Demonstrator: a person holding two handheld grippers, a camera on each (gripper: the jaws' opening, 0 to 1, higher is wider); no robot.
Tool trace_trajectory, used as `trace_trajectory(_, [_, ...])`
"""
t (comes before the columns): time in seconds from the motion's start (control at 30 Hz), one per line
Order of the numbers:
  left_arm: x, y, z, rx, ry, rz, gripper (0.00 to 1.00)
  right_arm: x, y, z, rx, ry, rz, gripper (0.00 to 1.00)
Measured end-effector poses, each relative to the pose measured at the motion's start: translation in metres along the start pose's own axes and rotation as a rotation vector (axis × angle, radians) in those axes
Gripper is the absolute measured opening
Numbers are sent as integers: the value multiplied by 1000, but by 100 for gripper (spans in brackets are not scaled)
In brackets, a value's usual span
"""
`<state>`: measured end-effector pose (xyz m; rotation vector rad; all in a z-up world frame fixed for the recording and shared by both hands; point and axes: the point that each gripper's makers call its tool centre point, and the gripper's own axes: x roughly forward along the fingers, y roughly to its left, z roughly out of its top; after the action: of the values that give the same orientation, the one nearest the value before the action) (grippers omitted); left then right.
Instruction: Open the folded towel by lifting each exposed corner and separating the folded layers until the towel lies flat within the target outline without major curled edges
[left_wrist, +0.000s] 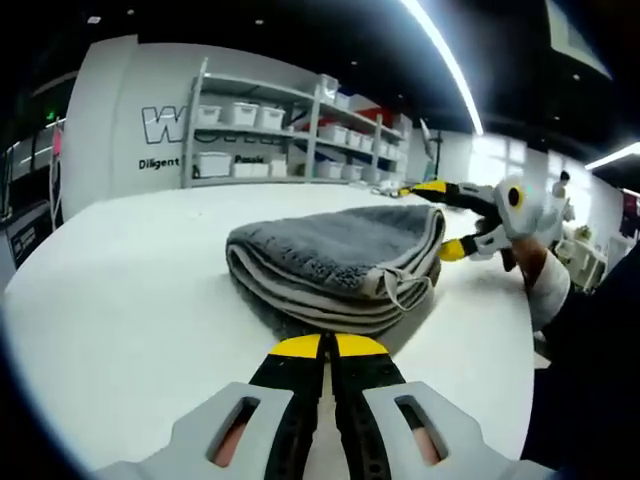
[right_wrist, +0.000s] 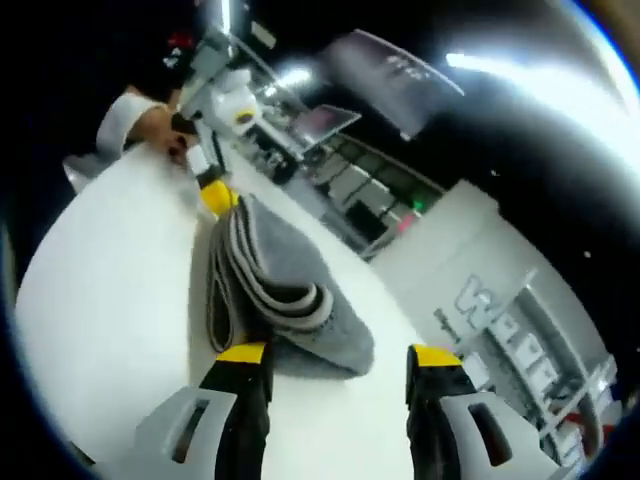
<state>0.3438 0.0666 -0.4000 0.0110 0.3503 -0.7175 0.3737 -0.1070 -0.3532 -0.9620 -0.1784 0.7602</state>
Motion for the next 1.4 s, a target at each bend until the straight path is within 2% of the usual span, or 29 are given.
trace_trajectory(0.13, [0, 0, 0, 3, 1, 3, 2, 4, -2, 5, -113, 0, 12, 52])
trace_trajectory(0.37, [1, 6, 1, 3, 0, 0, 2, 15, 7, 17, -370, -26, 110, 47])
trace_trajectory(0.43, [1, 6, 1, 7, -1, 2, 2, 18, 6, 22, -388, -46, 117, 47])
trace_trajectory(0.5, [1, 3, 1, 9, -1, 3, 2, 20, 8, 28, -395, -94, 141, 44])
trace_trajectory(0.57, [1, -1, 0, 10, -1, 3, 2, 22, 13, 25, -426, -93, 176, 41])
trace_trajectory(0.63, [1, -2, 0, 12, -2, 4, 2, 22, 14, 27, -497, -109, 183, 41])
trace_trajectory(0.73, [1, -6, -2, 15, -1, 8, 2, 22, 15, 28, -493, -125, 201, 40])
trace_trajectory(0.83, [1, -3, -1, 14, -1, 8, 2, 22, 23, 22, -522, -127, 273, 32])
trace_trajectory(1.03, [1, 2, 0, 5, -2, 6, 2, 24, 28, 24, -521, -147, 303, 21])
trace_trajectory(1.1, [1, 2, 0, 6, -2, 8, 2, 22, 29, 26, -481, -162, 309, 18])
trace_trajectory(1.2, [1, 3, -1, 8, -2, 11, 2, 18, 30, 26, -409, -169, 319, 14])
trace_trajectory(1.3, [1, 4, -1, 11, -2, 18, 2, 15, 24, 32, -289, -209, 310, 8])
trace_trajectory(1.4, [1, 5, -1, 10, -2, 23, 2, 16, 25, 23, -160, -155, 352, 5])
